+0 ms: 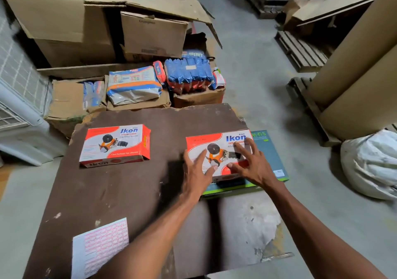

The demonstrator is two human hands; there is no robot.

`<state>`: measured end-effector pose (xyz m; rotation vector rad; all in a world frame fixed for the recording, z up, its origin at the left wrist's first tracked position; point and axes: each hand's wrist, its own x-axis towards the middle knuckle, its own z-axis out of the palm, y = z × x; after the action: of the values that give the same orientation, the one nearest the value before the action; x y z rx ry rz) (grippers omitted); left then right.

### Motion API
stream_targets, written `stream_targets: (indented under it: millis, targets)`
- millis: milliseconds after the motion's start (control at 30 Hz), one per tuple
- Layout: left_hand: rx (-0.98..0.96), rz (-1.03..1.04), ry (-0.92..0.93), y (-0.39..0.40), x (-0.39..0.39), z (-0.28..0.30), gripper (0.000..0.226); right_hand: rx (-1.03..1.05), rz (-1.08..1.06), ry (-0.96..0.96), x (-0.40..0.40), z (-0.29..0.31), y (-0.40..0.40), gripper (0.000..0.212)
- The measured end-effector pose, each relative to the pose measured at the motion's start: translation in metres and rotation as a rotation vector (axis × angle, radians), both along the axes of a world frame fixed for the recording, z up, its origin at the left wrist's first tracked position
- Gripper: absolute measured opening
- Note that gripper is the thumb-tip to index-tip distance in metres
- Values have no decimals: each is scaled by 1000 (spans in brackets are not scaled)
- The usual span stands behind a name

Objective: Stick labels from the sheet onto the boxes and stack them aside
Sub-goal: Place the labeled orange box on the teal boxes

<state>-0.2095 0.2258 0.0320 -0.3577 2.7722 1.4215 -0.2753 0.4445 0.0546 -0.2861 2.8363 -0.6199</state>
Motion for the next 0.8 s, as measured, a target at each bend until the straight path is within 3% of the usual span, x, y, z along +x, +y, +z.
stream_targets:
  millis: [300,500,800]
  targets:
    - [-136,1,-19,42,-13,-3,60,-87,6,-23,-19,-19,44,91]
    - [-118,-33,-51,66,-22,-1,63,-108,-2,-13,-25,-15,69,88]
    - [-196,-97,-93,85,-21,-4,73,26,52,-57,-29,-16,89,85]
